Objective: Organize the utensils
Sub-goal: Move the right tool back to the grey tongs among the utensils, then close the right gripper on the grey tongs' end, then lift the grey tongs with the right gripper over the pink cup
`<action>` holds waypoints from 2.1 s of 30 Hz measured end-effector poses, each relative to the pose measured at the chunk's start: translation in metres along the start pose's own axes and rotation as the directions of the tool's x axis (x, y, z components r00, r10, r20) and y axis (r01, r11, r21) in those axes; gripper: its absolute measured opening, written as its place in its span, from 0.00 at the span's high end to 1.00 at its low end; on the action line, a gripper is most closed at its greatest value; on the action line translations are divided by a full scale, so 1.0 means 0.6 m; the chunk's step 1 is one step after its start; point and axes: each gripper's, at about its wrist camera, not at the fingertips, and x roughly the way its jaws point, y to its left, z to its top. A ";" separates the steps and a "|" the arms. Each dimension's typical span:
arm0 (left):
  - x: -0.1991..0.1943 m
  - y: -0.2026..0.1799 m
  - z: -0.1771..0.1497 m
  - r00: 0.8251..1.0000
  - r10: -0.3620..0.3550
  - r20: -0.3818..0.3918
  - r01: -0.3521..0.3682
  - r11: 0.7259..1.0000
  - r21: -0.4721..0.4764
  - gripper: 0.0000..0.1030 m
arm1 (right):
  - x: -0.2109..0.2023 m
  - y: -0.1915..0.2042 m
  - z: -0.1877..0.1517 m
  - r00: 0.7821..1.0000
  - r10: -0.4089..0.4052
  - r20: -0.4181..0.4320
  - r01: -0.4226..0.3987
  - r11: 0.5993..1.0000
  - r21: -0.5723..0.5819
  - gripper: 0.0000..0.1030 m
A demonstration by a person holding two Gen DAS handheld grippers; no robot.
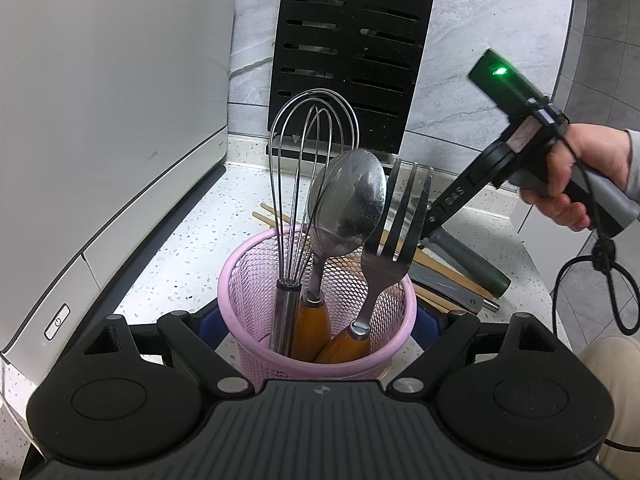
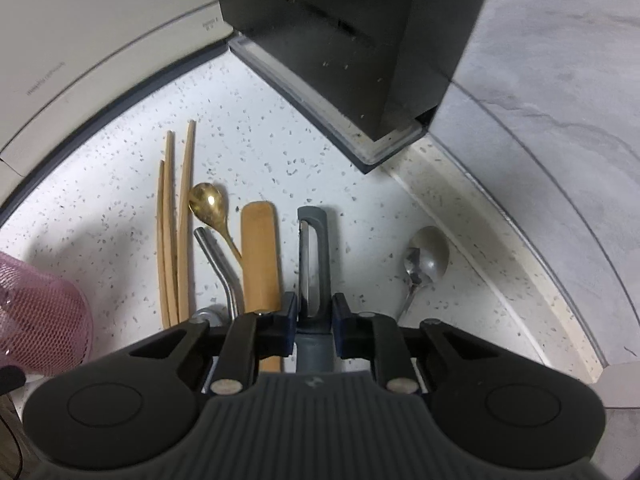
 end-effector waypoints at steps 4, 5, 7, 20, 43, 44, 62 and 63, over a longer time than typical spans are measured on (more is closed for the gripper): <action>0.000 0.000 0.000 1.000 0.000 0.001 0.000 1.000 0.001 0.01 | -0.032 -0.005 -0.016 0.999 0.014 0.050 -0.015 1.000 0.012 0.85; 0.000 0.000 0.001 1.000 0.001 0.000 -0.001 1.000 0.001 0.01 | -0.040 -0.006 -0.020 0.998 0.018 0.065 -0.019 1.000 0.015 0.85; 0.000 0.000 0.000 1.000 0.000 0.001 0.000 1.000 0.001 0.01 | -0.064 -0.004 -0.032 0.995 0.024 0.100 -0.026 0.999 0.020 0.85; 0.001 -0.001 0.001 1.000 0.005 -0.004 -0.005 1.000 0.006 0.01 | -0.166 0.017 -0.108 0.938 0.083 0.336 -0.099 0.995 0.029 0.86; 0.001 0.003 0.000 1.000 0.002 -0.002 -0.002 1.000 0.005 0.01 | -0.310 0.089 -0.146 0.729 0.325 0.603 -0.337 0.936 -0.098 0.86; 0.001 0.003 0.000 1.000 0.002 -0.002 -0.002 1.000 0.005 0.01 | -0.313 0.093 -0.145 0.725 0.332 0.603 -0.340 0.935 -0.106 0.86; 0.001 0.004 0.001 1.000 -0.001 -0.005 0.001 1.000 0.007 0.01 | -0.302 0.141 -0.119 0.721 0.410 0.558 -0.339 0.912 -0.232 0.86; 0.001 0.004 0.001 1.000 -0.001 -0.005 0.001 1.000 0.007 0.01 | -0.298 0.146 -0.117 0.724 0.410 0.554 -0.329 0.912 -0.245 0.86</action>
